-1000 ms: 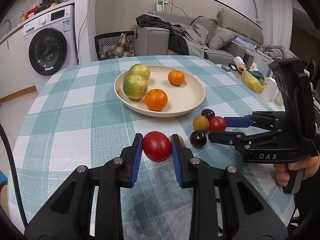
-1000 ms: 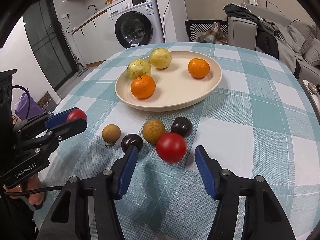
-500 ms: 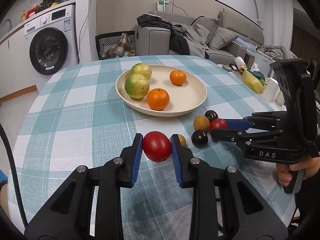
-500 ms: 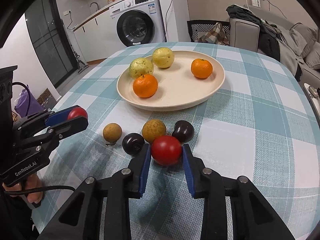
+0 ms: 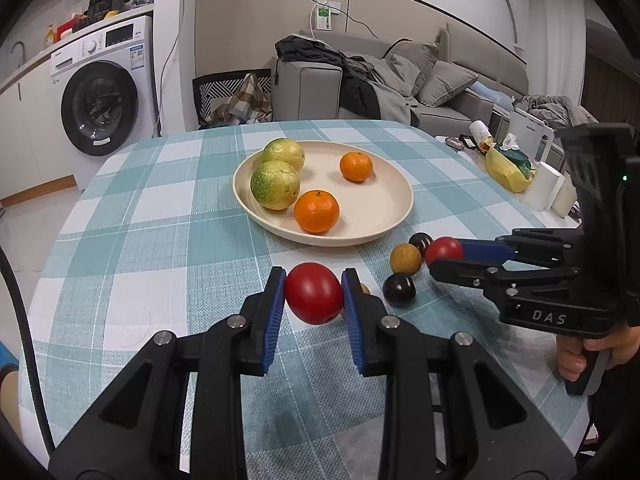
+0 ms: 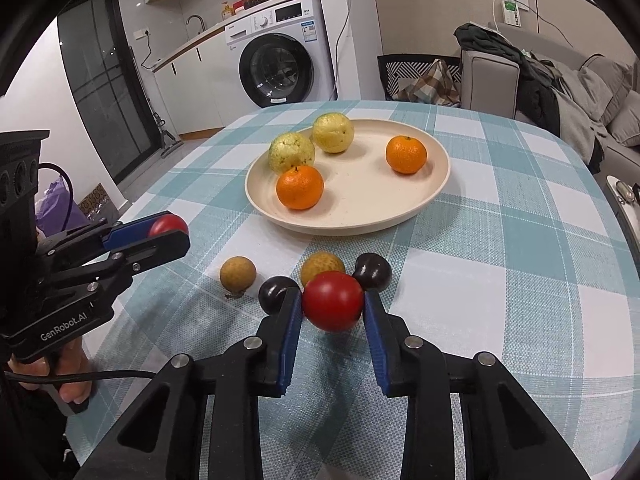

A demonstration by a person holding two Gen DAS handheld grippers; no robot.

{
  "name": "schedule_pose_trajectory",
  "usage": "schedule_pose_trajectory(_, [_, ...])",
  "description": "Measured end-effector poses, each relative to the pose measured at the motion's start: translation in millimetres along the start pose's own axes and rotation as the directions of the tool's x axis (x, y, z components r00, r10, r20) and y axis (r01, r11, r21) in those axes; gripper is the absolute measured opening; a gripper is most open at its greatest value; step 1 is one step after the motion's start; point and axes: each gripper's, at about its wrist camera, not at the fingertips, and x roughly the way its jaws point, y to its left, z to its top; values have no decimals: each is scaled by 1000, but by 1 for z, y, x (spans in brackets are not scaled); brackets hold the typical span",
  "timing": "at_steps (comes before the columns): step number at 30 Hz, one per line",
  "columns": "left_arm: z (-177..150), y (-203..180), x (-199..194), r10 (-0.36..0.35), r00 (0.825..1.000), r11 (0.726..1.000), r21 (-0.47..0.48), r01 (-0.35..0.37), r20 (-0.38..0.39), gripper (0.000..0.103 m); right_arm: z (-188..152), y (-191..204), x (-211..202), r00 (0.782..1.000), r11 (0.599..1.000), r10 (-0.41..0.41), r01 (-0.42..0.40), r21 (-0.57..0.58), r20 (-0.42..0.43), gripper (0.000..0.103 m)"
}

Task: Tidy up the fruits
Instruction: 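Carry the large red tomato with the left tool while the right tool carries the cherry tomato to the plate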

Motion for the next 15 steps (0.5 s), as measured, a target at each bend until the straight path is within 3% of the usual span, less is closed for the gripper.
schedule_pose_trajectory(15, [21,-9,20,-5,1000,1000,8,5,24,25,17,-2,-25,987,1000,22,-25,15,161,32])
